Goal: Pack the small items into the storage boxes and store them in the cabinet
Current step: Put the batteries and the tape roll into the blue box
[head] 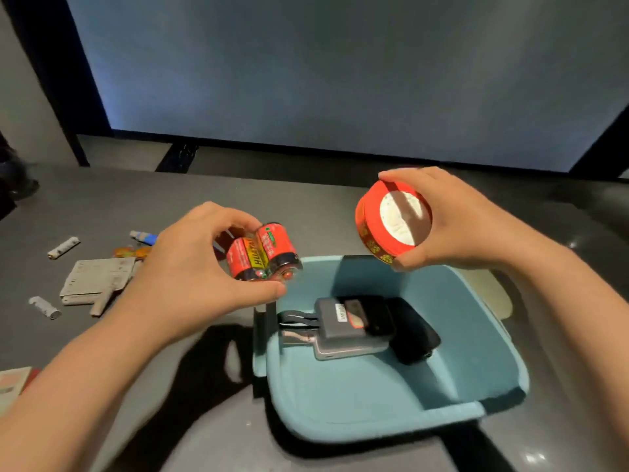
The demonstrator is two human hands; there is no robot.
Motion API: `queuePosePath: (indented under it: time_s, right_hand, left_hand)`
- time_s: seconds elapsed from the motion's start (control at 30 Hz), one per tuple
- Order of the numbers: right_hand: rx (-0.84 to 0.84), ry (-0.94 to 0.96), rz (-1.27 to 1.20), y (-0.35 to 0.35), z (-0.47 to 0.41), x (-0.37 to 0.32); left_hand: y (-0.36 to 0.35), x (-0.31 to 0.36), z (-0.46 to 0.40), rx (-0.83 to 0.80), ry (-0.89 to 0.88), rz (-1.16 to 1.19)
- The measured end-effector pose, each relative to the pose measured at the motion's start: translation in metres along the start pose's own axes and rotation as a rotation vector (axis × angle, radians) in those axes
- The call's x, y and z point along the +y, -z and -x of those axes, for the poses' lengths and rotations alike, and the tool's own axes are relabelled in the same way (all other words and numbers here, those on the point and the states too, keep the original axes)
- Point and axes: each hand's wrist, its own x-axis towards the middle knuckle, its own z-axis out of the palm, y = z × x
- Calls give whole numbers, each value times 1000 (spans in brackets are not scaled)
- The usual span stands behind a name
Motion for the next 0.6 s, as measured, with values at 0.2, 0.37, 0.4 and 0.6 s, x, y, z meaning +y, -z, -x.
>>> queuePosePath:
  time_s: [0.2, 0.37, 0.4, 0.6]
  right_hand:
    - [-184, -68, 92, -27, 62, 75]
    - [-254, 46, 266, -58, 65, 94]
    - [-269, 72, 298, -64, 62, 95]
    - [-316, 144, 377, -87, 42, 99]
  left_hand:
    - [-82, 41, 15, -268, -18, -78]
    - [-121, 43, 16, -478, -121, -417]
    - [-126, 43, 16, -517, -136, -483]
    - [-143, 38, 20, -691, -164, -684]
